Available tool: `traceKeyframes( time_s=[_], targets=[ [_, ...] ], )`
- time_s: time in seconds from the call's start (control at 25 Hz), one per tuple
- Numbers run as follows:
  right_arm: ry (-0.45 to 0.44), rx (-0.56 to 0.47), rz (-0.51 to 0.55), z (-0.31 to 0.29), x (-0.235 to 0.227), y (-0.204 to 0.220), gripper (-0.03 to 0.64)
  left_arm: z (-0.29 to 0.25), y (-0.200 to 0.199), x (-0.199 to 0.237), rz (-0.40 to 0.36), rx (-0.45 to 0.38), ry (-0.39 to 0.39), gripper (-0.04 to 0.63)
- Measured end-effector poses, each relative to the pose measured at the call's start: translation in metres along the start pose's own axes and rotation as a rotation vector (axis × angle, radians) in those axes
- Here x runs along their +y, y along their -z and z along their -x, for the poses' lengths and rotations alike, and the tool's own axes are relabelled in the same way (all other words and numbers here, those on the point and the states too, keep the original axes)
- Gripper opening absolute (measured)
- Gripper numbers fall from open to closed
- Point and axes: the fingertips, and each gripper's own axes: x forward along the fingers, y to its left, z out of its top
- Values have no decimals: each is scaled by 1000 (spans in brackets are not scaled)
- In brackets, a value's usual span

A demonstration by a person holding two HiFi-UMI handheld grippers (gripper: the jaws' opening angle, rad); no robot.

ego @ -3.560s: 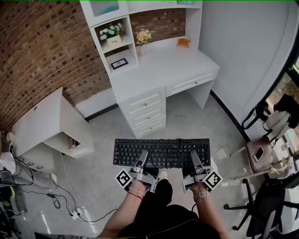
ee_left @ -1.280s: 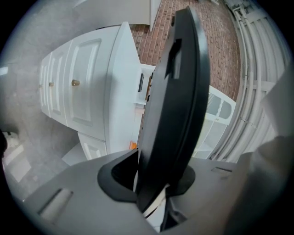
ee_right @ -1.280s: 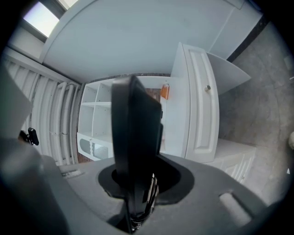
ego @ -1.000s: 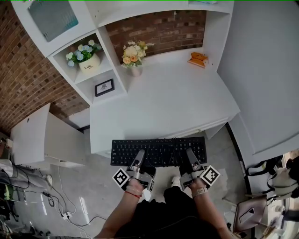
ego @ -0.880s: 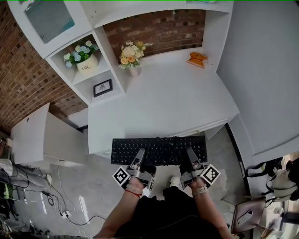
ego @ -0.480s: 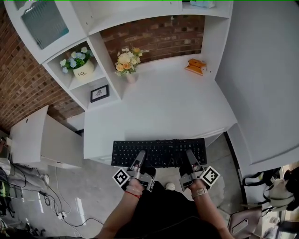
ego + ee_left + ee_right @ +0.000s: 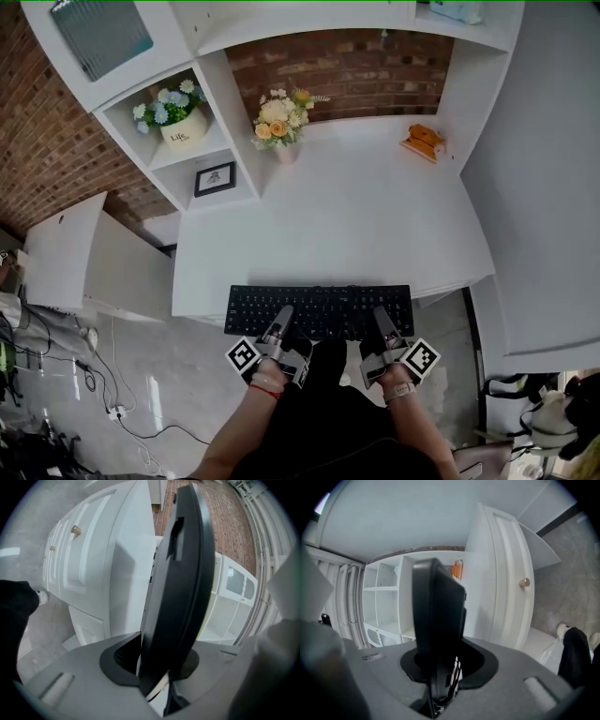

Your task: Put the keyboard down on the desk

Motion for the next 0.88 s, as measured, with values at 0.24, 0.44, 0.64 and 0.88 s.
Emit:
traceKeyframes(
  time_s=[0.24,0.44,0.64,0.88],
  targets=[
    [31,22,9,-45,0,-26,77,-46,-14,1,22,-13,-14,80],
    [55,38,12,-83,-1,-46,77,-85,-26,2,32,-27,-28,79],
    [78,53,10,-114,-6,-61,77,-117,-37,4,38,-25,-47,78],
    [103,65,11,-148,-9,-77,77,-151,-49,5,64,-34,-72,78]
  ],
)
